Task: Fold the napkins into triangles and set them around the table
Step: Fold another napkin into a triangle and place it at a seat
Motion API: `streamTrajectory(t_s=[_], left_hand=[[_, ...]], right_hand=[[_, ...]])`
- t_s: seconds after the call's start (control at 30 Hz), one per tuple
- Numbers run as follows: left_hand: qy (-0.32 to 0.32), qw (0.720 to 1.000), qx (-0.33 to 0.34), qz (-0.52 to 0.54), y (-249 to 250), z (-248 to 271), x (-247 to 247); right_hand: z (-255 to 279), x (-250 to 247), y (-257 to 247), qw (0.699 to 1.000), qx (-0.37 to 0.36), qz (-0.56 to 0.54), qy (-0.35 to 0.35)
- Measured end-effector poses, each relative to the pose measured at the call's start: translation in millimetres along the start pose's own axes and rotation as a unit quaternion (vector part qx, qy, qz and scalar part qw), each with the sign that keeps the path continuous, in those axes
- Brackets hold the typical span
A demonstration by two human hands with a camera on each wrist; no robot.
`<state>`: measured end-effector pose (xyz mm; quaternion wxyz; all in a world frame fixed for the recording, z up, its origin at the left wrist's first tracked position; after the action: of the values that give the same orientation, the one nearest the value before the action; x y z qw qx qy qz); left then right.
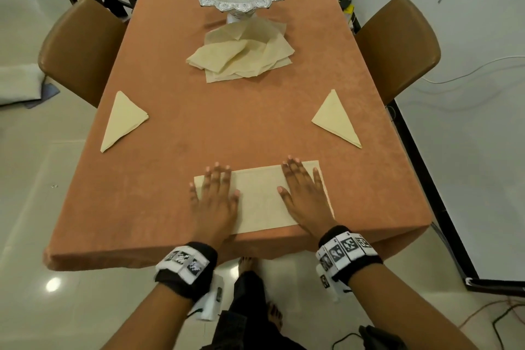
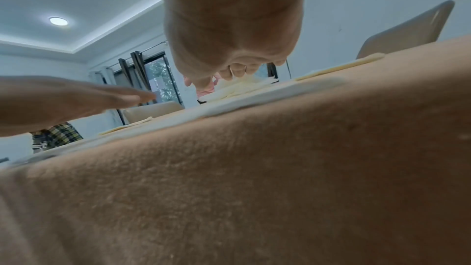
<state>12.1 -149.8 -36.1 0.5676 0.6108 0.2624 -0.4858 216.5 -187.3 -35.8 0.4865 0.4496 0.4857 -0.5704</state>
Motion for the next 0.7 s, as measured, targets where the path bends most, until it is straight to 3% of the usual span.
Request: streamTrajectory(t_s=[0.1, 0.2, 0.3, 0.4, 0.5, 0.57, 0.7], left_hand=[[-0.046, 0.999, 0.005, -0.003, 26, -4, 19], [-0.035, 0.999, 0.010, -0.005, 19, -20, 14], [-0.052, 0.997, 0.035, -0.041, -2, -52, -9], [-0.041, 0.995, 0.056, -0.074, -14, -67, -37], [0.000, 0.997, 0.071, -0.038, -21, -42, -47], [0.016, 0.998, 0.060, -0.033, -27, -16, -40], [0.035, 0.999, -0.012, -0.003, -39, 24, -18]], right_hand=[[-17, 0, 4, 0.998, 0.052, 0.011, 0.020], [-32, -10, 34, 0.993, 0.107, -0.024, 0.036], [-41, -26, 58, 0.998, 0.059, -0.004, 0.015], [-25, -40, 61, 0.997, 0.033, 0.036, 0.064], [9, -37, 59, 0.995, 0.059, 0.023, 0.071], [30, -28, 63, 0.991, 0.117, 0.003, 0.058], [57, -12, 63, 0.974, 0.198, -0.086, 0.065]])
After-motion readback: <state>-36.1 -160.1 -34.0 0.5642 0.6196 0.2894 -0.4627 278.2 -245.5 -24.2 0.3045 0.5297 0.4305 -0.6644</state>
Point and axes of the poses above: each hand's wrist, its own z-axis away from the middle knuckle, its own x-axis out of the palm, y = z × x, the point moved 2 cm from there along -z, towards the middle knuckle, and after that the axes turned 9 degrees about z, right-handed, at the moved point
